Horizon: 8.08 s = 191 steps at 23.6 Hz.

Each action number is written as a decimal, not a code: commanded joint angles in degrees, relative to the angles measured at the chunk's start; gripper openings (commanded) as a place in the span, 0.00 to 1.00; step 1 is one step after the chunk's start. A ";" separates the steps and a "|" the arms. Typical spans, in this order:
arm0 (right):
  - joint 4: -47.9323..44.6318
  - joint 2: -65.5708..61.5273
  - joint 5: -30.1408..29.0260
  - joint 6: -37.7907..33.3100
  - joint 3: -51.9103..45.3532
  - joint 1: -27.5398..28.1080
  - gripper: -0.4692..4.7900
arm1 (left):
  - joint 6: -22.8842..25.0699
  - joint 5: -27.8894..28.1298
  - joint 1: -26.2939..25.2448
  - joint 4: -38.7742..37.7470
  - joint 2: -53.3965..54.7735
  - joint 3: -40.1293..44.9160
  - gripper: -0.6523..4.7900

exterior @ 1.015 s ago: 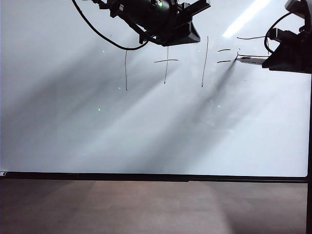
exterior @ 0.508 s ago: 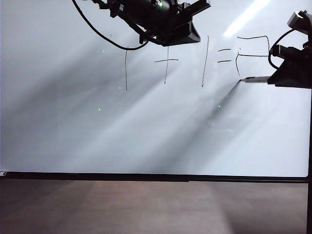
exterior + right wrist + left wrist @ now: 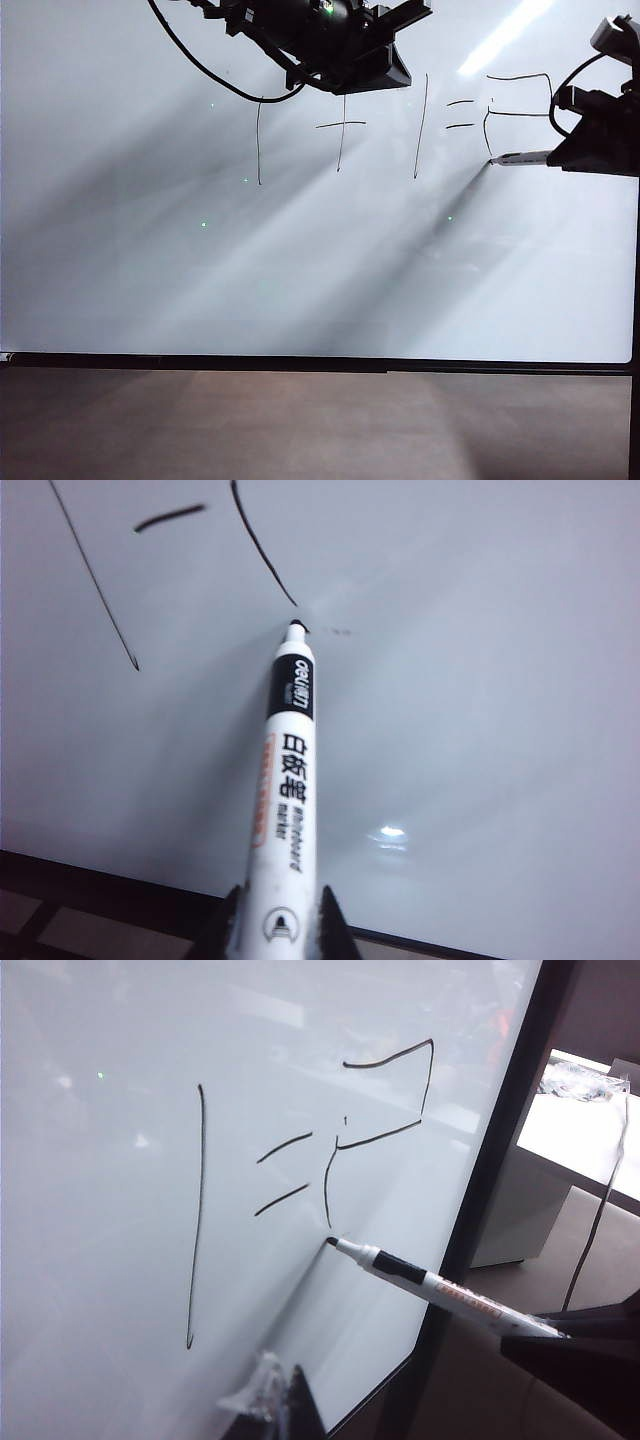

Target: Reach to the right to find the marker pen, pick it up, and write the answer to the math problem on the whiteboard.

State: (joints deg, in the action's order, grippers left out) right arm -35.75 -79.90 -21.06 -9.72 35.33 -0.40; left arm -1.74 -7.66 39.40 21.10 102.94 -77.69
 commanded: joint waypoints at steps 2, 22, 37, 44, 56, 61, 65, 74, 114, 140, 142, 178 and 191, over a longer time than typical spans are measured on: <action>-2.86 0.17 0.20 -0.55 0.31 -0.07 0.07 | 0.22 -0.04 0.13 0.37 -0.28 -0.11 0.11; -2.03 0.24 1.40 -0.81 0.26 6.12 0.07 | 0.22 -0.04 0.13 0.37 -0.28 -0.11 0.11; -2.08 0.42 -0.31 -0.79 0.26 11.10 0.07 | 0.22 -0.04 0.13 0.37 -0.28 -0.11 0.11; -2.12 1.03 -0.33 -0.81 0.26 12.00 0.07 | 0.22 -0.04 0.13 0.35 -0.28 -0.11 0.11; -3.02 5.51 -1.90 -1.05 -3.08 12.07 0.07 | 0.22 -0.04 0.13 0.37 -0.28 -0.11 0.11; -3.69 11.67 -1.64 -3.89 -8.55 12.39 0.07 | 0.22 -0.04 0.13 0.31 -0.28 -0.11 0.11; -2.95 16.79 -2.14 -6.54 -11.28 12.28 0.07 | 0.22 -0.04 0.13 0.33 -0.28 -0.09 0.11; 13.94 37.40 -3.19 -6.73 -12.26 12.31 0.07 | 0.22 -0.04 0.13 0.39 -0.28 -0.09 0.11; 37.66 79.78 4.42 -6.56 -25.20 12.33 0.08 | 0.22 -0.04 0.13 -0.28 -0.28 -0.11 0.11; 37.66 79.78 4.42 -6.56 -25.18 12.28 0.08 | 10.34 8.55 -19.80 -34.21 -53.66 19.89 0.11; 37.66 79.78 4.42 -6.56 -25.18 12.28 0.08 | 10.51 10.32 -24.17 -33.31 -60.28 24.50 0.11; 37.66 79.78 4.42 -6.56 -25.18 12.09 0.08 | -1.05 6.36 -36.24 -19.74 -102.71 77.20 0.11; 37.66 79.78 4.42 -6.56 -25.18 12.07 0.08 | 2.36 6.58 -36.24 -19.71 -102.71 77.20 0.11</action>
State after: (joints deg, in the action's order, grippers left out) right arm 2.55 -0.16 -16.64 -16.25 9.87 11.75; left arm 0.32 -1.28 3.22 0.82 0.25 -0.45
